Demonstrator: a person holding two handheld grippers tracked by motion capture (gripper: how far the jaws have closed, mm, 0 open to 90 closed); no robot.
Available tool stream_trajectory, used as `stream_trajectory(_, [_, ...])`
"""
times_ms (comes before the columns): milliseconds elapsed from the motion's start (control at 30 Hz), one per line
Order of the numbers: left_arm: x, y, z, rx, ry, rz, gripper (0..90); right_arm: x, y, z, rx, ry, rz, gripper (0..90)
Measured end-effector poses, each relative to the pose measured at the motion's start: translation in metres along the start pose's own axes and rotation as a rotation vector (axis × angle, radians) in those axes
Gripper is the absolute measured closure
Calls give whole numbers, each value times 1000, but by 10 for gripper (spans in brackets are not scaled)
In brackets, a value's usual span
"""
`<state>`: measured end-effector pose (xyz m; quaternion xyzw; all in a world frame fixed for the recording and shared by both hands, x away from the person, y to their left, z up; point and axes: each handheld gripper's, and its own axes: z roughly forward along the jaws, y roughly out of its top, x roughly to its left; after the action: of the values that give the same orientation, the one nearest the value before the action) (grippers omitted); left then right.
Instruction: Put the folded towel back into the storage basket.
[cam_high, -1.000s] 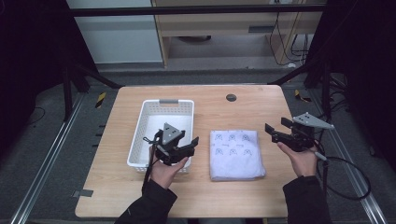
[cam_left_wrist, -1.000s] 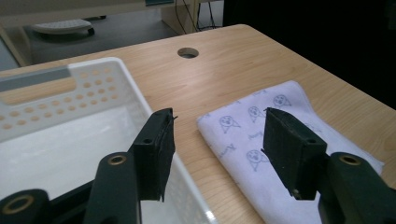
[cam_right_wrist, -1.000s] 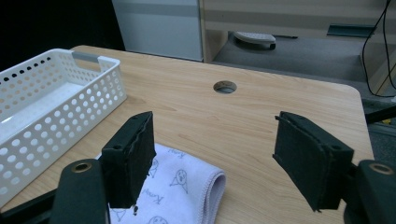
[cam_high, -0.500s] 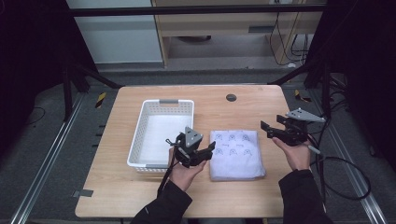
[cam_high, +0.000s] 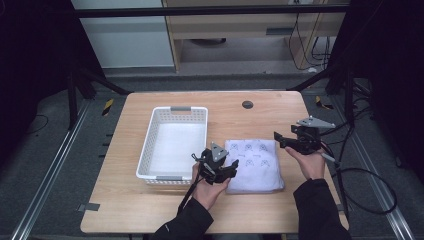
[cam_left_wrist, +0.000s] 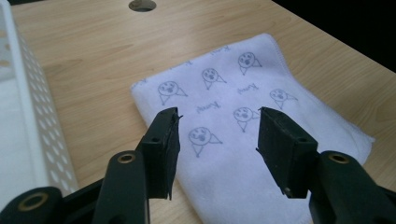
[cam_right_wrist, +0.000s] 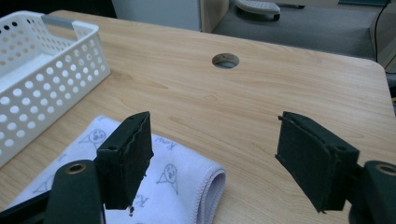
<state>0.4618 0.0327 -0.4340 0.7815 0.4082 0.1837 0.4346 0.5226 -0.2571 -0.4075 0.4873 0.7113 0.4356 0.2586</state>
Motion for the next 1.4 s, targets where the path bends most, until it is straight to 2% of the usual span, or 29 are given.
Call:
stream_trajectory(600, [-6, -22, 21, 65, -5, -2, 464, -6, -29, 25, 81, 5, 33, 254])
stream_trajectory(767, [-8, -28, 27, 82, -12, -21, 459, -5, -37, 33, 108, 6, 36, 254])
stream_trajectory(867, [-7, -30, 30, 96, -3, -22, 453, -4, -42, 39, 127, 10, 38, 254])
stream_trajectory(900, [-7, -33, 32, 100, -1, -36, 451, -5, -45, 43, 138, 11, 37, 254])
stream_trajectory(1033, [-7, -36, 35, 113, -6, -38, 447, -4, -48, 48, 156, 17, 45, 254])
stream_trajectory(1100, [-8, -37, 37, 122, 4, -36, 442, -4, -53, 52, 168, 22, 49, 257])
stream_trajectory(1400, [-8, -40, 41, 125, 4, -58, 435, -6, -62, 60, 208, 27, 66, 282])
